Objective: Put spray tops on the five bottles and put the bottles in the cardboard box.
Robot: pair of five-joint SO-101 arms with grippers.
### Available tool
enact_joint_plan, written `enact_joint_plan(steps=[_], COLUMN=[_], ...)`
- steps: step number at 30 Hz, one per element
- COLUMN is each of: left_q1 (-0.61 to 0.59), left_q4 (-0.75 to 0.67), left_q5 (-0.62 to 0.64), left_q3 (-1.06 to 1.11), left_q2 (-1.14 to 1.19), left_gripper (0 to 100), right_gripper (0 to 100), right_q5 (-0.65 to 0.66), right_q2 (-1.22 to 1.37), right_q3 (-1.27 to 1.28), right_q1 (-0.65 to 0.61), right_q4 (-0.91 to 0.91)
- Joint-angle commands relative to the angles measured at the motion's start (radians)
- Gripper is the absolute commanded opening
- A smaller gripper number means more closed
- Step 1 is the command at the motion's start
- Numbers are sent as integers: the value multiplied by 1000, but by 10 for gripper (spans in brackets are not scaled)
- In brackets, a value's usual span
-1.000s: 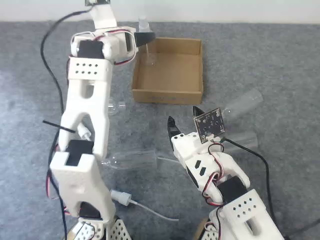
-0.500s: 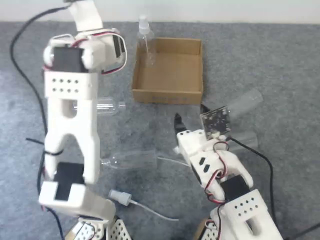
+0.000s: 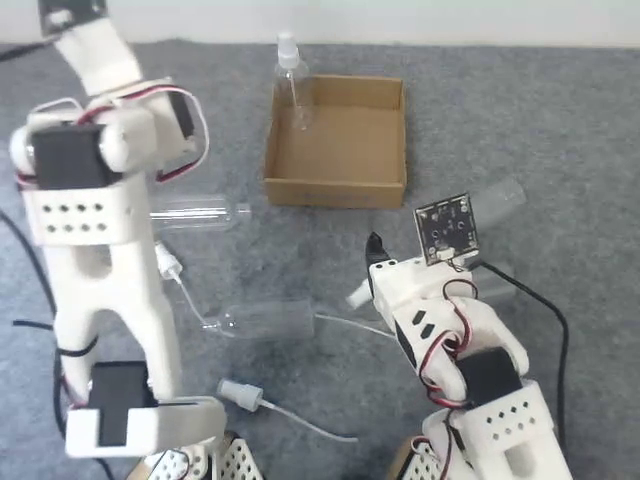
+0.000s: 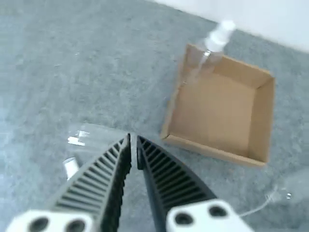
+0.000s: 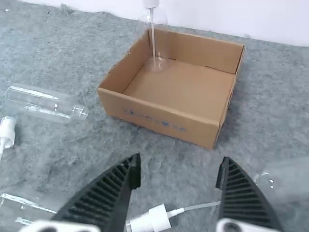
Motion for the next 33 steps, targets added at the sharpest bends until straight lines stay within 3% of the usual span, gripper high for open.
enact_joint_plan(steps=[1, 10, 22, 33], left_q1=[-6, -5, -14, -267], left_q4=[11, -34, -431, -437], left_q5=[11, 95, 92, 84], left_q3=[64, 202, 811, 852], left_q2=[-51, -80, -526, -575], left_gripper=[10, 9, 10, 11], right_gripper=[242, 242, 246, 242], right_q5=[6, 5, 52, 69], right_q2=[-12, 35, 340, 351], right_q3=[-95, -163, -275, -259], right_q1=[12, 7, -19, -367], right_q4=[47, 136, 179, 275])
